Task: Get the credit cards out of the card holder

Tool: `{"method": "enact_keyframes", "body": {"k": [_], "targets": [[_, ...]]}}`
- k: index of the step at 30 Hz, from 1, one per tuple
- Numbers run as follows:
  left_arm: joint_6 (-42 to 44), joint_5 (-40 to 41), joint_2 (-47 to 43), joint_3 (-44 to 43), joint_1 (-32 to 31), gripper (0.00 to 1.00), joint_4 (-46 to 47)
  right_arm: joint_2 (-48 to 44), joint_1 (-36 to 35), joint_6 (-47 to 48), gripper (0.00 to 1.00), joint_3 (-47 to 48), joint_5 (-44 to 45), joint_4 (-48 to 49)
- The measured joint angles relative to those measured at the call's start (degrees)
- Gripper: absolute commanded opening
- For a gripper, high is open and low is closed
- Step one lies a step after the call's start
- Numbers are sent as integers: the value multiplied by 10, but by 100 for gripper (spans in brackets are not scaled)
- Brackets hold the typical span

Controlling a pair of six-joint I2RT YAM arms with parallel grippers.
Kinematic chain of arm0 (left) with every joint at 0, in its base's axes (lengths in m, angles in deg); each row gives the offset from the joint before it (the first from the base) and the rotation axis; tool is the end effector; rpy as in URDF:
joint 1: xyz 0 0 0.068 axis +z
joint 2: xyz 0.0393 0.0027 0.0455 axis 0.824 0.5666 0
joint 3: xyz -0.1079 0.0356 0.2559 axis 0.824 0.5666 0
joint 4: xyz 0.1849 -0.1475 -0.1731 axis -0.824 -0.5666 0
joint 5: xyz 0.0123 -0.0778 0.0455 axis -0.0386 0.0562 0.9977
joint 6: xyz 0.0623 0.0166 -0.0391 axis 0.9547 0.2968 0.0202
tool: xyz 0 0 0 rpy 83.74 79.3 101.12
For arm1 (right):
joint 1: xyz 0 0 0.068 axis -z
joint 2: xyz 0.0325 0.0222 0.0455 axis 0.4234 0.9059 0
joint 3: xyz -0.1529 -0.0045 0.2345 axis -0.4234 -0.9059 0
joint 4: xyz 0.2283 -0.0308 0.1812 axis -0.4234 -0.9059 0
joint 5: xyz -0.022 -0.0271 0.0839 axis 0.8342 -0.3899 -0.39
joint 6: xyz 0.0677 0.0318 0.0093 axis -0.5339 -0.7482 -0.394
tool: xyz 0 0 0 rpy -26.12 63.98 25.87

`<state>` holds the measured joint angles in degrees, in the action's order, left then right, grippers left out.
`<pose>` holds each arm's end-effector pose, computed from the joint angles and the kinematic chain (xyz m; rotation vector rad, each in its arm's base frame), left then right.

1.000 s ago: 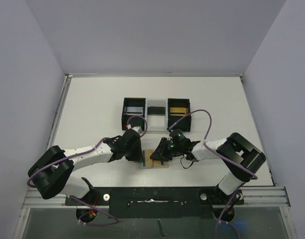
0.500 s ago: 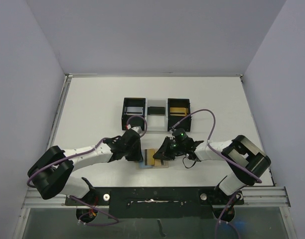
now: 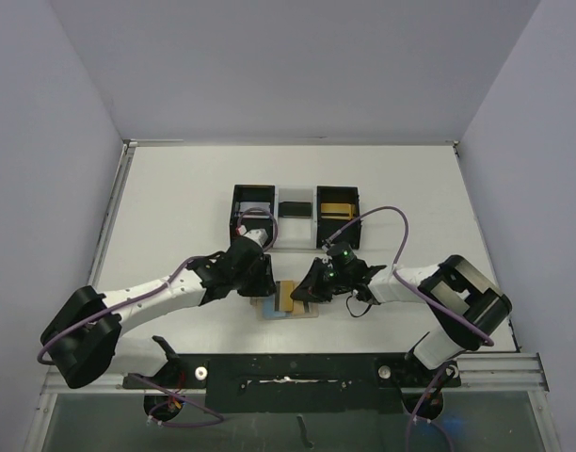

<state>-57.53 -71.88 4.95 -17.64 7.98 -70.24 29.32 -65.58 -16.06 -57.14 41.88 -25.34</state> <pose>0.1982 -0.2150 0.1463 0.0931 2.6200 -0.5987 0.2154 0.2165 0.0833 0.4438 2.6972 1.2436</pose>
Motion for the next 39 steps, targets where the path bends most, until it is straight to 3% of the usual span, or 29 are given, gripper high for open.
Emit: {"method": "enact_keyframes", "body": {"k": [3, 10, 19, 24, 32, 36, 39], "targets": [[3, -14, -5, -8, 1, 34, 22, 5, 0, 2, 1, 0, -2, 0], [-10, -61, 45, -5, 5, 10, 83, 8, 0, 4, 2, 0, -4, 0], [-11, -45, 81, -4, 5, 6, 56, 8, 0, 8, 6, 0, -4, 1], [-11, -41, 81, 4, 4, 4, 56, 8, 0, 6, 14, 0, -6, 7], [-11, -38, 80, 11, 3, 3, 67, 27, 0, -16, 20, -3, -16, 65], [-11, -38, 78, 13, 3, 3, 70, 46, -4, -26, 16, -7, -23, 89], [-11, -38, 78, 13, 3, 2, 71, 47, -8, -26, 5, -7, -23, 94]]}}
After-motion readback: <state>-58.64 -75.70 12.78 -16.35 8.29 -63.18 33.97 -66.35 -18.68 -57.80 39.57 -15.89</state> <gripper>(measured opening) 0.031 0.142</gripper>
